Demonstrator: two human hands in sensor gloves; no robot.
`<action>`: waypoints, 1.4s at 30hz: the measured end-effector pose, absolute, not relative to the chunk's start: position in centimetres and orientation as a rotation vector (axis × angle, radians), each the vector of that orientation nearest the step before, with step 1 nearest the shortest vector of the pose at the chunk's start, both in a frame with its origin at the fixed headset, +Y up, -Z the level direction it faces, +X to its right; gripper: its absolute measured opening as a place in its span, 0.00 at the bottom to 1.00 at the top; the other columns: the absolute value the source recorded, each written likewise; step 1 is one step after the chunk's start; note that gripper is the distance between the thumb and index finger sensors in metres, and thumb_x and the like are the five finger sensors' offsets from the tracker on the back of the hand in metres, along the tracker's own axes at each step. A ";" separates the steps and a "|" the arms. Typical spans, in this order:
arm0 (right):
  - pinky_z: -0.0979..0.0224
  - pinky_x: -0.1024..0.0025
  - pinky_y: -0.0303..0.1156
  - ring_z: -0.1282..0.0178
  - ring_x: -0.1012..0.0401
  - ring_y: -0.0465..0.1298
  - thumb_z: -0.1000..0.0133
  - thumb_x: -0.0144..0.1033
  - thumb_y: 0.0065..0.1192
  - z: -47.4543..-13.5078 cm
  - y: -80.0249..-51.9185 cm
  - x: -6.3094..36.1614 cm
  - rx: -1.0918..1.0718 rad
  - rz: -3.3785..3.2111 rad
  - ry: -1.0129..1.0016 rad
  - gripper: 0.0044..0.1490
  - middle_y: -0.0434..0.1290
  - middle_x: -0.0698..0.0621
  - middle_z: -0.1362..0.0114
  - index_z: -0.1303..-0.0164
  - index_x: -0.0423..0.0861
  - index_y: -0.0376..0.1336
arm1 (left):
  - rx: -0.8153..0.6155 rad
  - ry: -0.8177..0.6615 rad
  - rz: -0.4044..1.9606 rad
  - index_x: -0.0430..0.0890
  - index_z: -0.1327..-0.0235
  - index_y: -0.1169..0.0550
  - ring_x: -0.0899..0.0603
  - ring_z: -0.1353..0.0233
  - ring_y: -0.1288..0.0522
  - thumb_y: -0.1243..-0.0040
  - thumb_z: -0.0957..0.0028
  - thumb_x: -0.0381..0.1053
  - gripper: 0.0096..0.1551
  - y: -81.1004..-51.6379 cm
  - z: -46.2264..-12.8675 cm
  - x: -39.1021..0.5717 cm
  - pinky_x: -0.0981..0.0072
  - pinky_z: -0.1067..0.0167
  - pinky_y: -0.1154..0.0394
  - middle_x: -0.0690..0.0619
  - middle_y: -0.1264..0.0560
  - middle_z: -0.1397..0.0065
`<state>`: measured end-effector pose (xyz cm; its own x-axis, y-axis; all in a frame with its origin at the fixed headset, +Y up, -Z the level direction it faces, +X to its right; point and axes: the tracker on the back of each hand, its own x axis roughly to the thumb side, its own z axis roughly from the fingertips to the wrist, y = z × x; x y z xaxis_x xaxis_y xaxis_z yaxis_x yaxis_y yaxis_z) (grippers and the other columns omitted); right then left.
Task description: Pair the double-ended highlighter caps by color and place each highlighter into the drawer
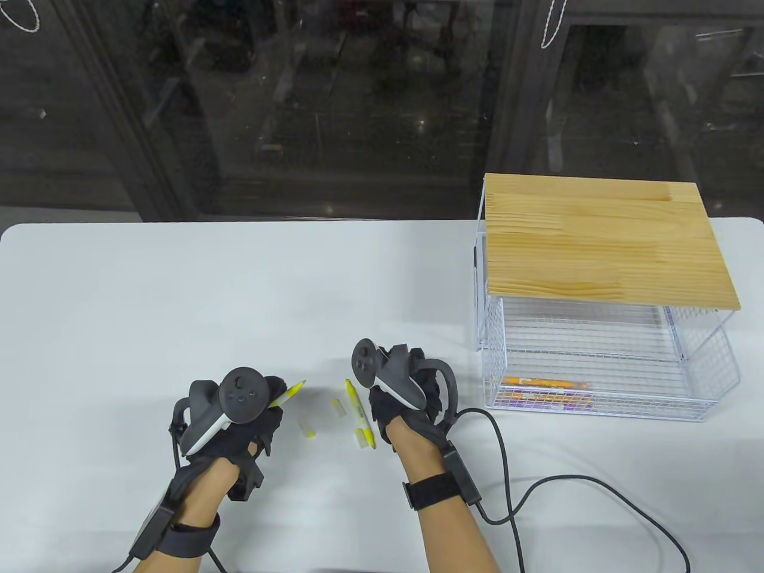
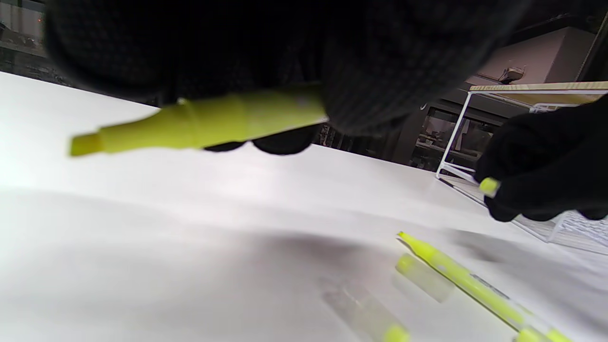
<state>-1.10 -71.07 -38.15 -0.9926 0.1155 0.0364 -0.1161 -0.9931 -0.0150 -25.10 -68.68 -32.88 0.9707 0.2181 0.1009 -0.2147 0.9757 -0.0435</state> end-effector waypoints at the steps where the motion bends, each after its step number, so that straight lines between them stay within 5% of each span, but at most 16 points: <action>1: 0.40 0.47 0.72 0.40 0.45 0.78 0.51 0.43 0.70 -38.1 -70.9 -1.0 0.057 3.016 -0.034 0.27 0.79 0.47 0.35 0.41 0.52 0.68 | -0.033 -0.105 0.218 0.50 0.42 0.18 0.38 0.48 0.16 0.27 0.61 0.50 0.29 -68.7 -32.9 -25.1 0.44 0.54 0.19 0.51 0.15 0.41; 7: 0.41 0.50 0.74 0.45 0.51 0.80 0.54 0.44 0.75 -37.1 -69.5 1.4 0.089 2.823 -0.031 0.29 0.82 0.52 0.42 0.42 0.53 0.69 | -0.034 -0.105 0.222 0.50 0.42 0.18 0.38 0.48 0.16 0.27 0.61 0.49 0.29 -68.7 -32.9 -25.2 0.44 0.54 0.19 0.51 0.15 0.41; 12: 0.36 0.45 0.69 0.41 0.47 0.75 0.49 0.40 0.69 -36.1 -69.6 3.3 0.122 2.766 0.020 0.36 0.78 0.49 0.38 0.28 0.58 0.65 | -0.033 -0.108 0.217 0.50 0.42 0.18 0.38 0.48 0.16 0.27 0.61 0.49 0.29 -68.7 -32.9 -25.1 0.44 0.54 0.19 0.51 0.15 0.41; 32: 0.38 0.49 0.75 0.46 0.55 0.84 0.57 0.44 0.74 -33.5 -70.0 5.1 0.163 2.694 -0.262 0.30 0.86 0.58 0.44 0.43 0.57 0.71 | -0.024 -0.148 0.155 0.51 0.42 0.19 0.38 0.47 0.16 0.28 0.60 0.50 0.29 -69.3 -32.6 -23.9 0.44 0.53 0.19 0.52 0.15 0.41; 42: 0.35 0.46 0.72 0.47 0.54 0.79 0.60 0.50 0.76 -33.2 -69.8 5.2 0.218 2.584 -0.289 0.27 0.82 0.58 0.47 0.48 0.63 0.74 | -0.008 -0.204 0.149 0.53 0.42 0.19 0.38 0.46 0.16 0.28 0.60 0.50 0.29 -69.6 -32.5 -23.1 0.44 0.53 0.19 0.52 0.15 0.40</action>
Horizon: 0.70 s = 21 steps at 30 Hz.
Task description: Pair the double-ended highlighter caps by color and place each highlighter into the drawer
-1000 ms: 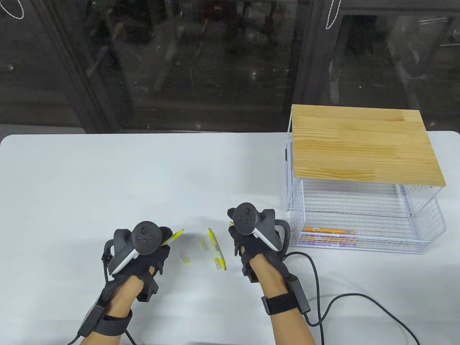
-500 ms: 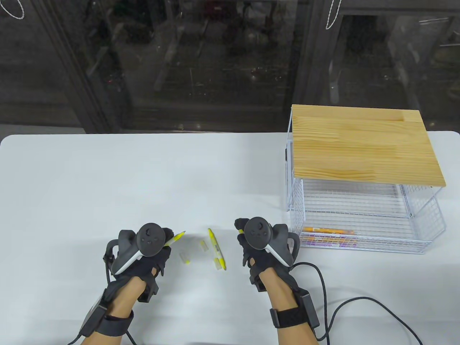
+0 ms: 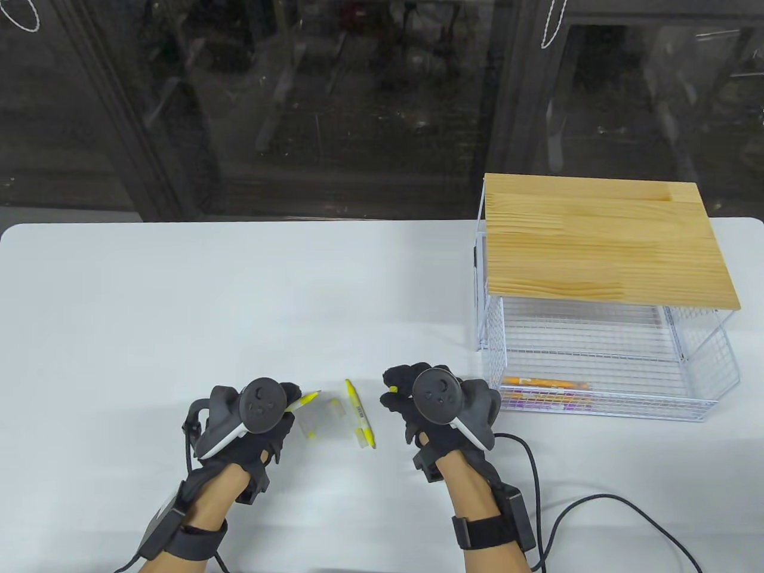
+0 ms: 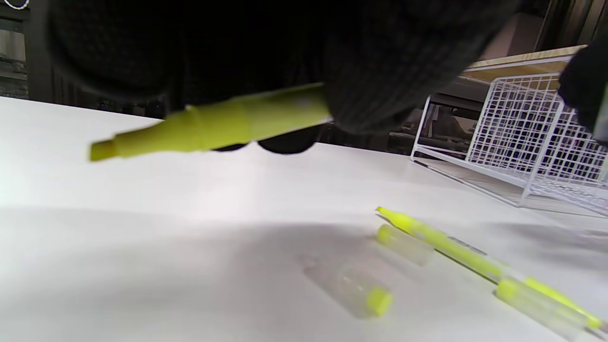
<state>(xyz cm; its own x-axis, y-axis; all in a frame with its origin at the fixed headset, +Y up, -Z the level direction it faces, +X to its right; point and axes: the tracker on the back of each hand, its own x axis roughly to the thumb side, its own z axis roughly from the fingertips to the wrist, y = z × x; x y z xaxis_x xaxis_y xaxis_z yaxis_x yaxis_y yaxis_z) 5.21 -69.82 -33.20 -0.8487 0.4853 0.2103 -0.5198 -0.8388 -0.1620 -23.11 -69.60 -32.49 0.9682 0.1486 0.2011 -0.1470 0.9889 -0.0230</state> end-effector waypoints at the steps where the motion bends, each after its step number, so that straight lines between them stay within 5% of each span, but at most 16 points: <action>1: 0.35 0.46 0.72 0.47 0.55 0.80 0.59 0.49 0.76 -33.2 -69.8 5.2 0.228 2.554 -0.292 0.27 0.82 0.58 0.48 0.48 0.62 0.73 | -0.005 -0.215 0.151 0.53 0.42 0.19 0.38 0.46 0.16 0.28 0.60 0.50 0.29 -69.6 -32.5 -23.0 0.44 0.53 0.19 0.52 0.15 0.40; 21: 0.35 0.45 0.73 0.47 0.56 0.83 0.54 0.46 0.76 -33.0 -70.5 3.6 0.338 2.322 -0.140 0.29 0.85 0.57 0.43 0.41 0.59 0.72 | 0.063 -0.360 0.166 0.55 0.42 0.19 0.39 0.46 0.16 0.29 0.60 0.51 0.28 -69.5 -31.5 -21.2 0.43 0.53 0.19 0.54 0.15 0.40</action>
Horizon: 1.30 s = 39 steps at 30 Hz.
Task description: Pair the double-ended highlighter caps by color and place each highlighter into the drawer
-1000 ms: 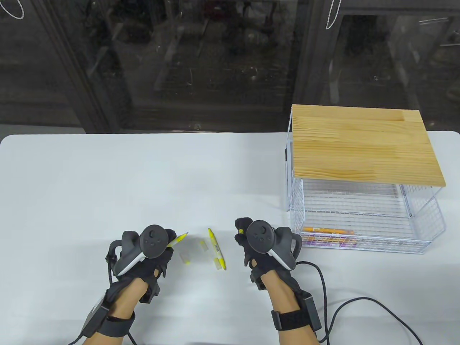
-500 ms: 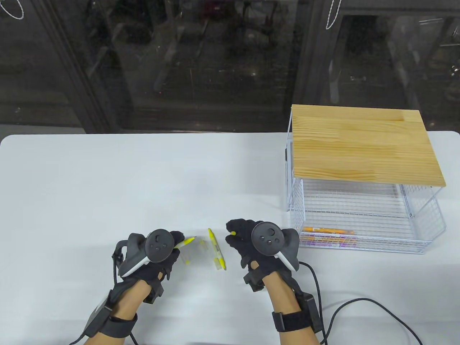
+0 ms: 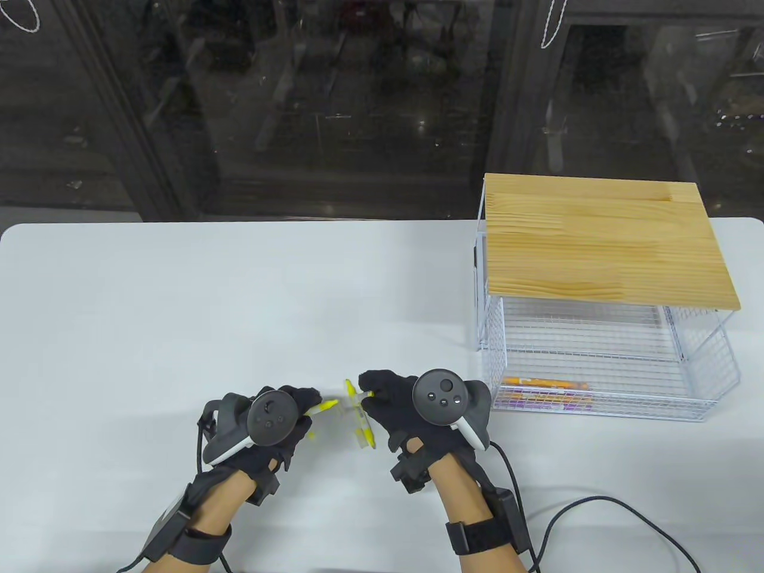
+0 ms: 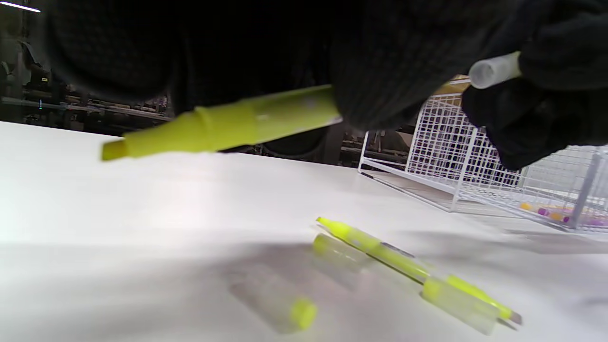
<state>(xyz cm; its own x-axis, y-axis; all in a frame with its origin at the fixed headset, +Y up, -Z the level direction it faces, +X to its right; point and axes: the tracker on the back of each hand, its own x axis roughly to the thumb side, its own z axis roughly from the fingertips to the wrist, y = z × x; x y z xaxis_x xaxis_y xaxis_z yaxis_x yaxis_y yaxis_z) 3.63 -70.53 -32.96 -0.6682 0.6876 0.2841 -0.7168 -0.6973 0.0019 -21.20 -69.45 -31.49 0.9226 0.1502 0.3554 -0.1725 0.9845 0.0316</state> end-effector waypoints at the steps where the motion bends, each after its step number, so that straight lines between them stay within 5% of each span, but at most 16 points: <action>1: 0.35 0.45 0.73 0.47 0.56 0.83 0.54 0.46 0.76 -32.9 -70.5 3.6 0.337 2.319 -0.141 0.29 0.85 0.57 0.43 0.41 0.59 0.72 | 0.062 -0.364 0.165 0.55 0.42 0.19 0.39 0.46 0.16 0.29 0.60 0.51 0.28 -69.5 -31.4 -21.1 0.43 0.53 0.19 0.54 0.15 0.40; 39: 0.36 0.45 0.73 0.48 0.55 0.83 0.54 0.43 0.76 -32.8 -71.1 2.1 0.425 2.343 -0.044 0.27 0.86 0.55 0.45 0.43 0.57 0.74 | 0.126 -0.441 0.194 0.54 0.44 0.16 0.39 0.46 0.16 0.29 0.60 0.51 0.27 -69.5 -30.9 -20.4 0.42 0.52 0.19 0.54 0.14 0.41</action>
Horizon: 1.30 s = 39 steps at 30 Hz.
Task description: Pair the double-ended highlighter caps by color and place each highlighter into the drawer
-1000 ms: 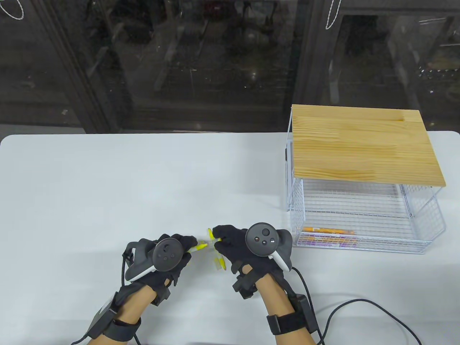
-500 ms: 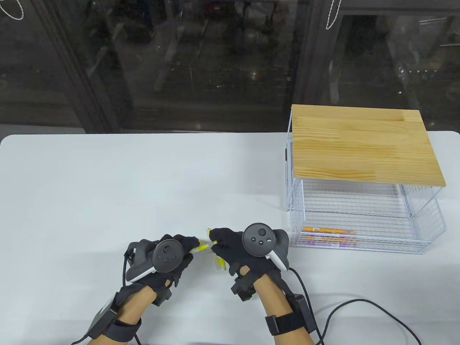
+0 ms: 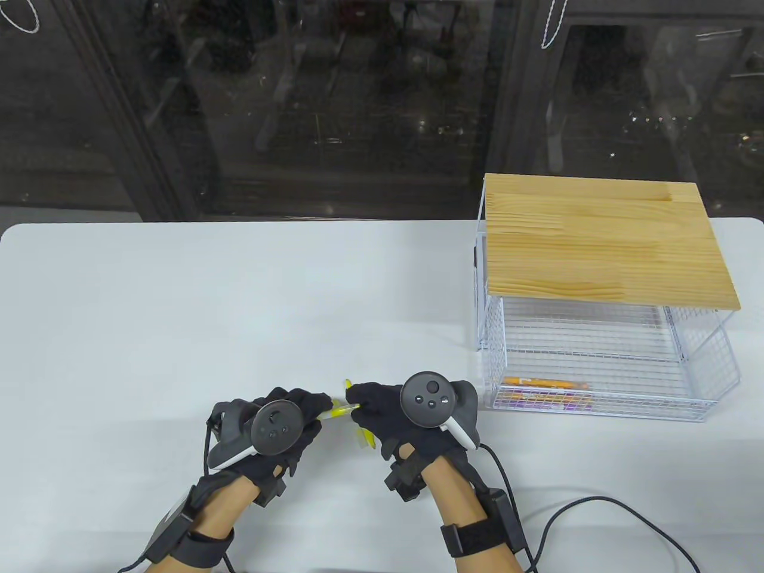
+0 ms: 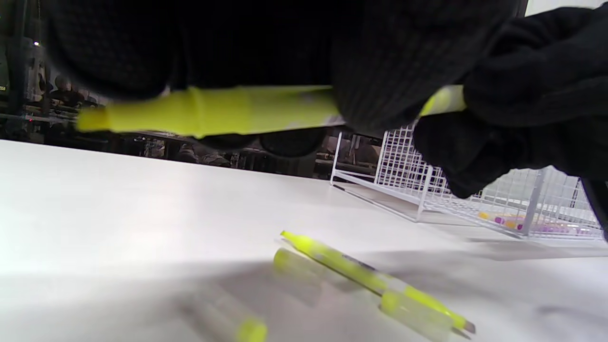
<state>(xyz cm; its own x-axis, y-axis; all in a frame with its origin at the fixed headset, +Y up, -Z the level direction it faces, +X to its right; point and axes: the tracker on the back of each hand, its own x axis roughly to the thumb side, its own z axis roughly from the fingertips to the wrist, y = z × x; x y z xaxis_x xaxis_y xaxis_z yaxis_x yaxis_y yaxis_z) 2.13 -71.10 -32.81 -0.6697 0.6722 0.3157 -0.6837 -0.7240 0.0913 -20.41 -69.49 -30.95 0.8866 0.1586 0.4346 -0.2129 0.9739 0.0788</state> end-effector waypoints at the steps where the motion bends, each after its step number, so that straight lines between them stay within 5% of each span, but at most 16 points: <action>1: 0.35 0.45 0.73 0.49 0.55 0.83 0.54 0.42 0.76 -32.7 -71.0 2.0 0.432 2.354 -0.051 0.27 0.86 0.55 0.45 0.43 0.57 0.74 | 0.138 -0.445 0.195 0.54 0.44 0.16 0.39 0.46 0.16 0.28 0.61 0.51 0.27 -69.4 -30.9 -20.4 0.42 0.52 0.19 0.54 0.14 0.42; 18: 0.35 0.45 0.72 0.49 0.54 0.83 0.55 0.39 0.75 -32.0 -70.6 1.1 0.476 2.488 -0.122 0.26 0.86 0.53 0.46 0.44 0.55 0.75 | 0.245 -0.520 0.153 0.51 0.47 0.13 0.40 0.48 0.16 0.27 0.62 0.50 0.26 -69.4 -30.2 -19.6 0.42 0.51 0.19 0.52 0.13 0.45; 28: 0.34 0.41 0.70 0.43 0.49 0.80 0.54 0.52 0.74 -31.9 -71.5 -0.4 0.485 2.622 -0.068 0.28 0.81 0.52 0.37 0.43 0.59 0.75 | 0.225 -0.496 0.134 0.56 0.49 0.12 0.41 0.46 0.16 0.26 0.63 0.53 0.25 -69.4 -30.5 -19.6 0.41 0.50 0.20 0.57 0.13 0.43; 39: 0.33 0.41 0.69 0.39 0.49 0.78 0.54 0.51 0.73 -31.6 -70.9 -0.5 0.500 2.669 -0.124 0.26 0.81 0.52 0.38 0.46 0.58 0.78 | 0.222 -0.490 0.172 0.57 0.47 0.14 0.41 0.45 0.16 0.29 0.62 0.56 0.27 -69.2 -30.4 -19.6 0.40 0.50 0.20 0.56 0.14 0.41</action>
